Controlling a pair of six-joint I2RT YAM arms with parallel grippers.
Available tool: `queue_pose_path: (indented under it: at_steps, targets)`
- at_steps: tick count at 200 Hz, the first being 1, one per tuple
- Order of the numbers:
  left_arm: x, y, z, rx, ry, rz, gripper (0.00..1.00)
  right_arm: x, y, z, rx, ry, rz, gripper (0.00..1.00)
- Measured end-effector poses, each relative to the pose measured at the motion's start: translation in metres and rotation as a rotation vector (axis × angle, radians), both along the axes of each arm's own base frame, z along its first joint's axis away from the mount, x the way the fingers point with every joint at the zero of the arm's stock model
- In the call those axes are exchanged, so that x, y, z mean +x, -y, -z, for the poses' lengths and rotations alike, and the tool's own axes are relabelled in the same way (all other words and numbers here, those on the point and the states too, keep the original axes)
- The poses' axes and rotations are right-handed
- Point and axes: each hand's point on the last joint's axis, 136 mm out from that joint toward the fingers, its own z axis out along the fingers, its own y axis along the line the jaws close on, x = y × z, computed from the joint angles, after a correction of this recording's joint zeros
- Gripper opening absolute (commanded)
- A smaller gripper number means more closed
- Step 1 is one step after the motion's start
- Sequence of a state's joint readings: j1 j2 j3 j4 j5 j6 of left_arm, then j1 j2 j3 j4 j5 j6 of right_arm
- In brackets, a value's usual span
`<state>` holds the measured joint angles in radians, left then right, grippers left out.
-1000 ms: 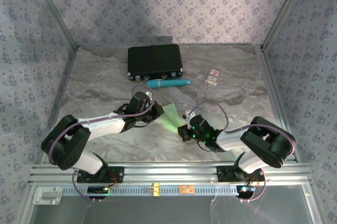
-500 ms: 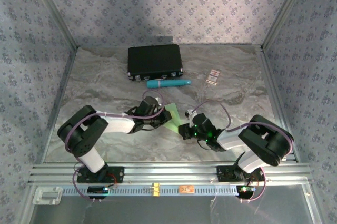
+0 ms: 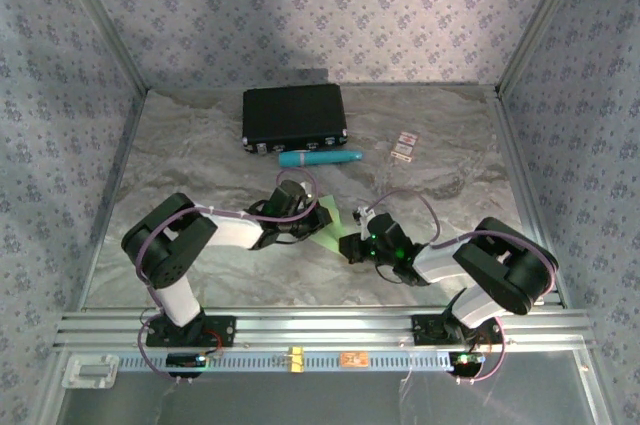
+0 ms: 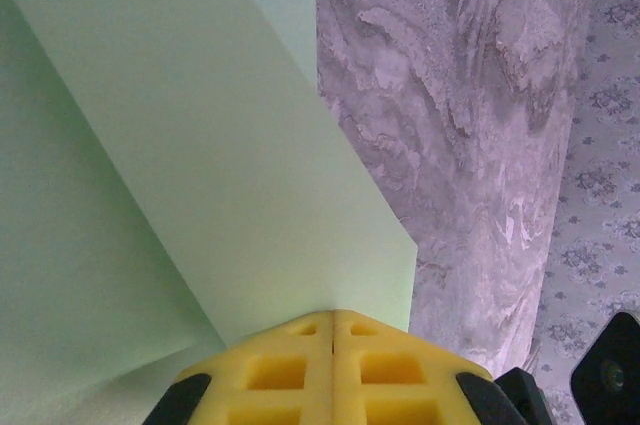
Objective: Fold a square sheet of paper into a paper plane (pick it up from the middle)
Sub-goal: Fourth fold the wing at the center of the table.
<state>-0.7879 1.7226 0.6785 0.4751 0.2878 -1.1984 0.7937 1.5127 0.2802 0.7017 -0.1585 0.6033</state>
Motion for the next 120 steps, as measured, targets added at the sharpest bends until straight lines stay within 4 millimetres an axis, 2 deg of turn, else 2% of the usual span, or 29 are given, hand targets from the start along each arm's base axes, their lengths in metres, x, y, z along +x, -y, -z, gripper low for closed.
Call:
queue_pose_path:
  at_steps: [120]
  targets:
    - [-0.0012,0.0013,-0.0019,0.008,0.013,-0.001,0.06,0.0018,0.0008,0.0013,0.025,-0.080,0.008,0.07]
